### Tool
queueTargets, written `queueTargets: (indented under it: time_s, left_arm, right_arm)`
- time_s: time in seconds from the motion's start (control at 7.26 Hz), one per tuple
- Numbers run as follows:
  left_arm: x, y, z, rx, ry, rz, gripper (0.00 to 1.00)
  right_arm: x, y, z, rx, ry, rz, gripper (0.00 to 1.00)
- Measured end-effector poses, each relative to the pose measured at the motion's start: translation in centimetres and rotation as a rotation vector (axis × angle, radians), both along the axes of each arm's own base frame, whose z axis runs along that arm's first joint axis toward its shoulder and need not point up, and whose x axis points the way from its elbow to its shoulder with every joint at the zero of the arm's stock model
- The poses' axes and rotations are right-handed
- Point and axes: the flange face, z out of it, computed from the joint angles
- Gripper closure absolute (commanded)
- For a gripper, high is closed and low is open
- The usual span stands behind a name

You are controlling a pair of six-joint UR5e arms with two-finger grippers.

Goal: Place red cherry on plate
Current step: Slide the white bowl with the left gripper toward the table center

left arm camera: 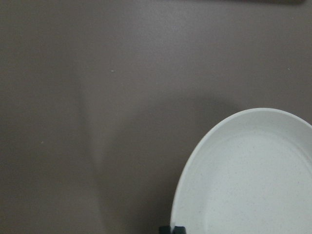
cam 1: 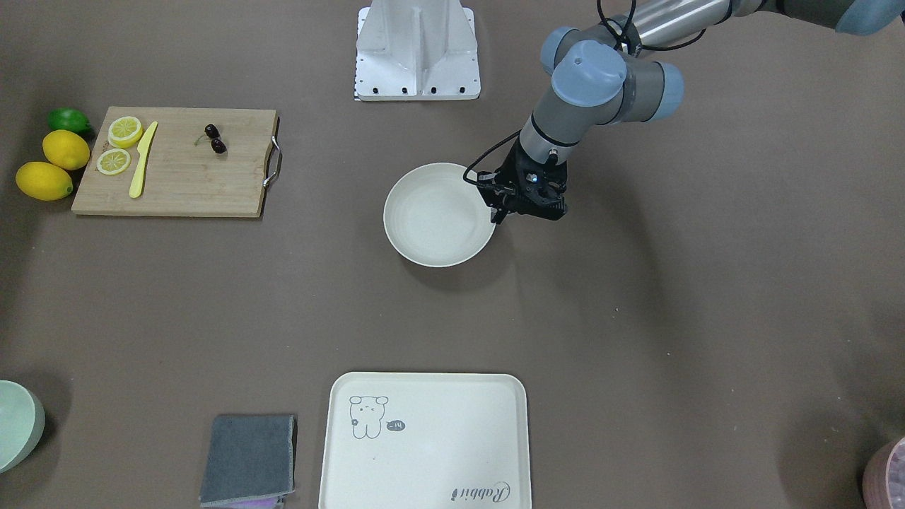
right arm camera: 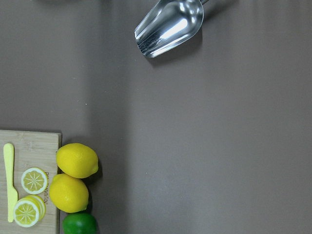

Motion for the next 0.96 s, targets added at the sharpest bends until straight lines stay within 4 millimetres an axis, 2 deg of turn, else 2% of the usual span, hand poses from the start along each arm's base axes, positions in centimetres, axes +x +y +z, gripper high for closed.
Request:
queueTargets:
  time_s: [0.41, 0.55, 0.96]
  left_arm:
    - [1.9, -0.3, 2.0, 0.01, 0.027, 0.006, 1.0]
    - [2.3, -0.5, 2.7, 0.014, 0.031, 0.006, 0.04]
    - [2.0, -1.3, 1.9, 0.017, 0.045, -0.004, 0.01]
  right_arm:
    - [0.1, 0.2, 0.1, 0.002, 0.0, 0.002, 0.0]
    - [0.1, 0.1, 0.0, 0.003, 0.0, 0.002, 0.0]
    - [0.2, 0.1, 0.0, 0.005, 0.001, 0.001, 0.0]
